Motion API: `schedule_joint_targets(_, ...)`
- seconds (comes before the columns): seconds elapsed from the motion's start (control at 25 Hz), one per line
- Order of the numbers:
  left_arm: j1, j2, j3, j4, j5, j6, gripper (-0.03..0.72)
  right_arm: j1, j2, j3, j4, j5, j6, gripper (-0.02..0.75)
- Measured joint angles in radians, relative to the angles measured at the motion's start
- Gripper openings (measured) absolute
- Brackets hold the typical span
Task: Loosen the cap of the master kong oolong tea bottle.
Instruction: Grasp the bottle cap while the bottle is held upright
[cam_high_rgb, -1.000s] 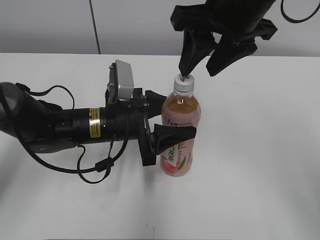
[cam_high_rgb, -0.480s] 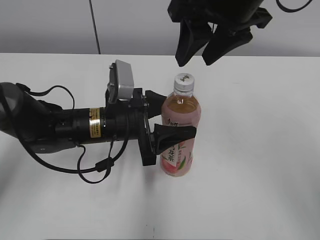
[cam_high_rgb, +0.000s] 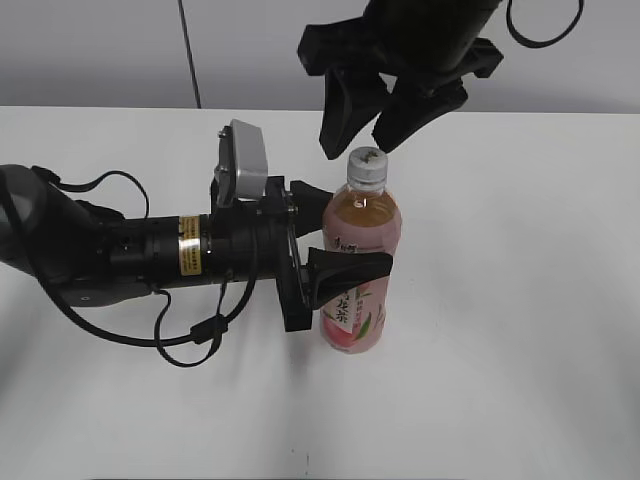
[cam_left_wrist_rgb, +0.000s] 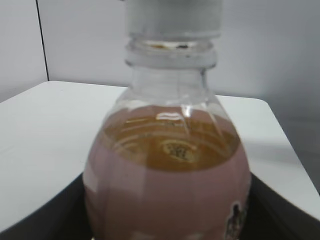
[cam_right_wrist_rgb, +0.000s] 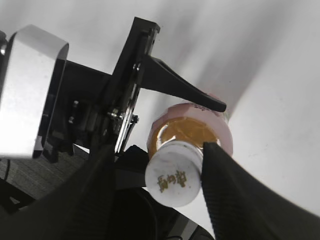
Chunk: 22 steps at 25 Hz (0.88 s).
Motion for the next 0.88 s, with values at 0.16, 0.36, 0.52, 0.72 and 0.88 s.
schedule_joint_targets(0.16, 0.0, 0.0, 0.0, 0.0, 0.0, 0.0, 0.464, 0.011, 0.0, 0.0, -0.034, 0.0, 0.0, 0.417)
schedule_joint_targets(0.36, 0.0, 0.0, 0.0, 0.0, 0.0, 0.0, 0.464, 0.013, 0.0, 0.0, -0.053, 0.0, 0.0, 0.417)
schedule_joint_targets(0.52, 0.0, 0.0, 0.0, 0.0, 0.0, 0.0, 0.464, 0.013, 0.0, 0.017, -0.068, 0.0, 0.0, 0.417)
schedule_joint_targets(0.72, 0.0, 0.0, 0.0, -0.001, 0.0, 0.0, 0.464, 0.013, 0.001, 0.055, -0.076, 0.0, 0.0, 0.417)
schedule_joint_targets(0.88, 0.0, 0.0, 0.0, -0.001, 0.0, -0.002, 0.464, 0.013, 0.001, 0.042, -0.077, 0.0, 0.0, 0.417)
